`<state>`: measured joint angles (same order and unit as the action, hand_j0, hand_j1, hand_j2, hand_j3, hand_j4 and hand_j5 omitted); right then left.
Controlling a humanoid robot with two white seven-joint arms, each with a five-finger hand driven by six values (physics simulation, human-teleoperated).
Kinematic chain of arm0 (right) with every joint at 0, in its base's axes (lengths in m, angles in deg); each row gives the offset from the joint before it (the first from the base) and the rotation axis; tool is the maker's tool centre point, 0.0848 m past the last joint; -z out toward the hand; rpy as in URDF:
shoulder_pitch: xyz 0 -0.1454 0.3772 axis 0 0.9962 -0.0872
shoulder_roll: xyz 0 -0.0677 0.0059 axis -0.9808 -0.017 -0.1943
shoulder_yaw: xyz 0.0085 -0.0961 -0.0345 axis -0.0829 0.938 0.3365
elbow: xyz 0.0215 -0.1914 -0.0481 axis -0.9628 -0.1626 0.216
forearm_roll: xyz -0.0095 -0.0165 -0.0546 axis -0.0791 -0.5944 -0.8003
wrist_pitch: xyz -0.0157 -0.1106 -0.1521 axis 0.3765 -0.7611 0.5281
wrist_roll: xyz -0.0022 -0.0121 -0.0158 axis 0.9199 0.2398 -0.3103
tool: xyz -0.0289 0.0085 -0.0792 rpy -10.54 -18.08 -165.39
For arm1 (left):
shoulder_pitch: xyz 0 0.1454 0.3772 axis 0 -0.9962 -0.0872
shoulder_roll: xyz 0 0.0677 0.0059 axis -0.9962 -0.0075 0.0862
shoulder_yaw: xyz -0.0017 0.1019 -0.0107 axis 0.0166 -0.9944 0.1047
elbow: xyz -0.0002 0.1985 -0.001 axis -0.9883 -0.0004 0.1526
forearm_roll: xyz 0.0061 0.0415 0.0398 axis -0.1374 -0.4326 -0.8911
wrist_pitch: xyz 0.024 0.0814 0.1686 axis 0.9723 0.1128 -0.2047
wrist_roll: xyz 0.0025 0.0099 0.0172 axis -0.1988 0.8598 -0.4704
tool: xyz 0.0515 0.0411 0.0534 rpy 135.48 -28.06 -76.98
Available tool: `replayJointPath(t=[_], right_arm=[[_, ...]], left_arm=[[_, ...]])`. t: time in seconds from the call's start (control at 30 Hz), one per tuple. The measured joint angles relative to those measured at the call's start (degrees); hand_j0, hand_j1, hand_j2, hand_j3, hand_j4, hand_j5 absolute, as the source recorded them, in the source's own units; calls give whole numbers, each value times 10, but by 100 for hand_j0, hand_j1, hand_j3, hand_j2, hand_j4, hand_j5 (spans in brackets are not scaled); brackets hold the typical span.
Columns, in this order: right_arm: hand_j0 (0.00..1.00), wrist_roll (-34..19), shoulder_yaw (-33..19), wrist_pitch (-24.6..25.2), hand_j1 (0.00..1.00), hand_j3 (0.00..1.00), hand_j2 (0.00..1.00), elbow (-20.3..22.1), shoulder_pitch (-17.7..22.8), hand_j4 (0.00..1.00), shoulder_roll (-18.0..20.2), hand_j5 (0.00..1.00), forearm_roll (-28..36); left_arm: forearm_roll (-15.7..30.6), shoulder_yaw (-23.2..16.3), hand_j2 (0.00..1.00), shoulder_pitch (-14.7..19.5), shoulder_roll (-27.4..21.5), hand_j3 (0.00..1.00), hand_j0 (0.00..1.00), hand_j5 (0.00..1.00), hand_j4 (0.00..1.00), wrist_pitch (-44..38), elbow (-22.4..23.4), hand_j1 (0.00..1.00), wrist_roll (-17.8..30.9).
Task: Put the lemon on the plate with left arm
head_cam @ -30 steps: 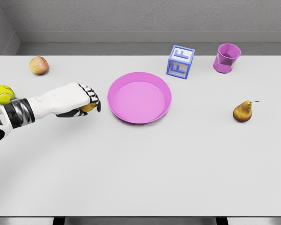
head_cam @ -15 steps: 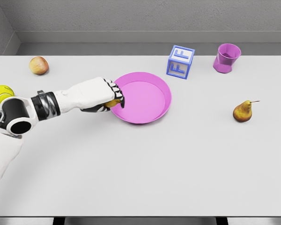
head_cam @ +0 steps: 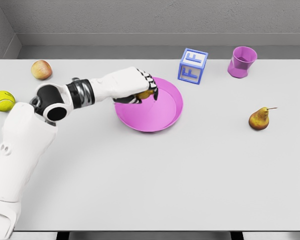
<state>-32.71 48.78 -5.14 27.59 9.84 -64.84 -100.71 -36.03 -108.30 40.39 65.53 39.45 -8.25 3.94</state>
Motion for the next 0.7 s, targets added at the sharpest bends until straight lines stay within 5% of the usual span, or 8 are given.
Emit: replayJointPath(t=[0.03, 0.07, 0.4, 0.7], right_arm=[[100, 0, 0, 0, 100, 100, 100, 0, 0, 100, 0, 100, 0], [100, 0, 0, 0, 100, 100, 100, 0, -1, 100, 0, 100, 0], [100, 0, 0, 0, 100, 100, 100, 0, -1, 100, 0, 100, 0], [100, 0, 0, 0, 100, 100, 100, 0, 0, 100, 0, 100, 0]], left_arm=[[-5, 0, 91, 0, 7, 91, 91, 91, 91, 0, 10, 91, 0], [-7, 1, 100, 0, 11, 100, 100, 100, 100, 0, 18, 100, 0], [-9, 14, 100, 0, 5, 100, 100, 100, 100, 0, 0, 100, 0], [79, 112, 100, -74, -131, 100, 100, 100, 100, 0, -77, 100, 0]])
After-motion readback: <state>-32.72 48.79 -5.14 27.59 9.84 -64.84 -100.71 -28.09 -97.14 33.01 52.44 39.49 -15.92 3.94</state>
